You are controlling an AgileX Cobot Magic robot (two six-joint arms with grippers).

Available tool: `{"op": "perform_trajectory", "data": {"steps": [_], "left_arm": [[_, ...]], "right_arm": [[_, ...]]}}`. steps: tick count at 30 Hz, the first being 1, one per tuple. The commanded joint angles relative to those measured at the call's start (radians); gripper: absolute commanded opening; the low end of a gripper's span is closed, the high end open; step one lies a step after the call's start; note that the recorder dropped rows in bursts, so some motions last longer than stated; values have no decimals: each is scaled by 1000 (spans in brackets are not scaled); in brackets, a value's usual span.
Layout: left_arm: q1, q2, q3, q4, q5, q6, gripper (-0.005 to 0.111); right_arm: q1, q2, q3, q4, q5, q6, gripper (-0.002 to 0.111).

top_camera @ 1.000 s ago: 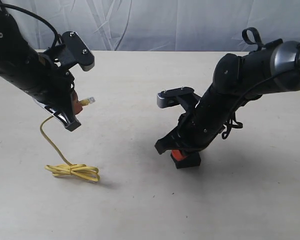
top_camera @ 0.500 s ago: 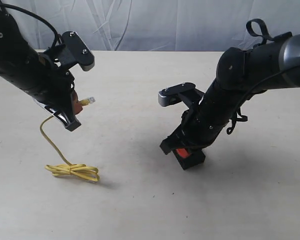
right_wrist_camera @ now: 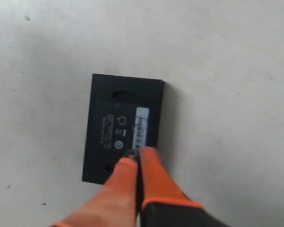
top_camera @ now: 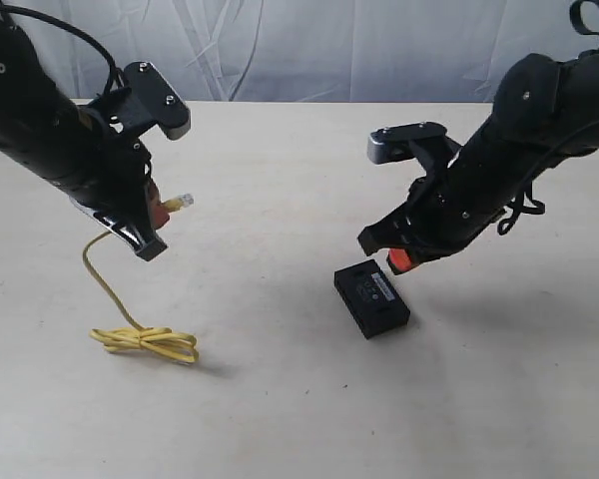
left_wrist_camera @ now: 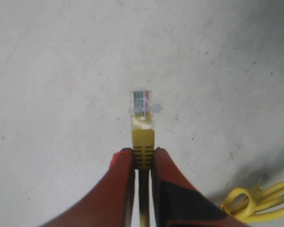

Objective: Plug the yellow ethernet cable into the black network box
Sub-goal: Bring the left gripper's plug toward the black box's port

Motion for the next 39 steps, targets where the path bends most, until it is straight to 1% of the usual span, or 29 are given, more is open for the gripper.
{"op": "perform_trajectory", "data": {"steps": [1,7,10,12,15,18,21,23,29,35,39], "left_arm": [[5,-6,16,-44,3,-4,0],[3,3,38,-156,-3,93,0],[3,63,38,-215,12,106,0],[3,109,38,-285,12,166,0],[-6,146,38,-350,12,225,0],[-42,171,38,-356,-7,246,0],[-93,198,38,-363,-47,248,0],[-128,219,38,-357,-78,252,0],[-205,276,38,-355,-186,255,0],[-263,332,3,-334,-224,255,0],[-287,343,-16,-346,-298,255,0]], "right_arm": [[-31,7,2,3,-21,2,-1],[-31,52,2,5,-31,2,-1],[-81,52,2,41,-31,2,-1],[-126,52,2,77,-31,2,-1],[-163,52,2,112,-27,-14,-1],[-171,52,2,118,-28,-21,-1],[-171,52,2,158,-31,-52,-1],[-171,52,2,172,-31,-77,-1],[-171,52,2,191,-40,-77,-1],[-171,52,2,201,-52,-77,-1],[-171,52,2,201,-54,-77,-1]]}}
